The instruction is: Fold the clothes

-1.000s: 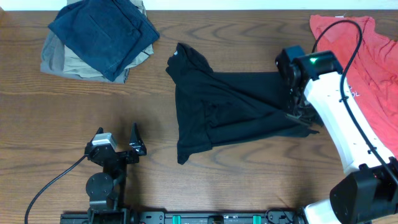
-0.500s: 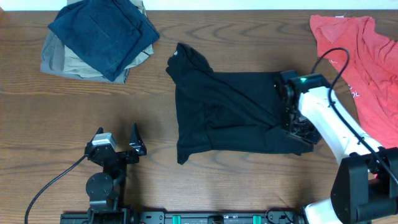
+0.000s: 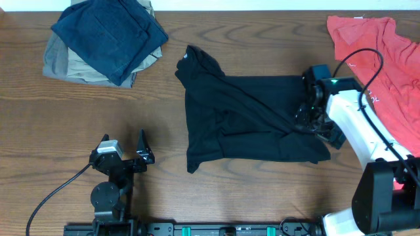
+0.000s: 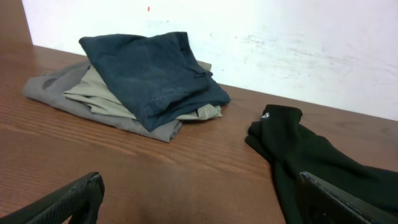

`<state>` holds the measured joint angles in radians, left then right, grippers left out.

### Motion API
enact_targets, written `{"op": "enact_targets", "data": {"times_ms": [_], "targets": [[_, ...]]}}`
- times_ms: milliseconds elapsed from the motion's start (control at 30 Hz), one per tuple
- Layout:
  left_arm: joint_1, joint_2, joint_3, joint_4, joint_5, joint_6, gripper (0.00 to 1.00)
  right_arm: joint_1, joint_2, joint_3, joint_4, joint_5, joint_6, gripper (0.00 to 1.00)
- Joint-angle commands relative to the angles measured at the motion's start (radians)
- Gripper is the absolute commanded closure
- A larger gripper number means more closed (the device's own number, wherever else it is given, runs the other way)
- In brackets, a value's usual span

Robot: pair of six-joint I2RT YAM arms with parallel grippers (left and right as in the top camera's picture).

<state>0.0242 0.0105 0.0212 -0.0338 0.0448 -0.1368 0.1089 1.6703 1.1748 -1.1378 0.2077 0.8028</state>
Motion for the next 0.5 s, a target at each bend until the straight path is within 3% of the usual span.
{"op": "enact_targets", "data": {"times_ms": [0,233,400,467], "targets": [[-0.003,-0.005,-0.017,-0.037,-0.024,0.006,0.02,-0.073,-0.017,-0.002,0.045,-0.049,-0.018,0.01],[-0.003,-0.005,-0.017,-0.037,-0.024,0.006,0.02,-0.245,-0.017,-0.002,0.099,-0.159,-0.011,0.01],[-0.003,-0.005,-0.017,-0.032,0.028,-0.005,0.02,-0.286,-0.017,-0.002,0.098,-0.159,-0.012,0.01],[-0.003,-0.005,-0.016,-0.027,0.109,-0.106,0.02,-0.286,-0.017,-0.002,0.098,-0.161,-0.011,0.01]]}}
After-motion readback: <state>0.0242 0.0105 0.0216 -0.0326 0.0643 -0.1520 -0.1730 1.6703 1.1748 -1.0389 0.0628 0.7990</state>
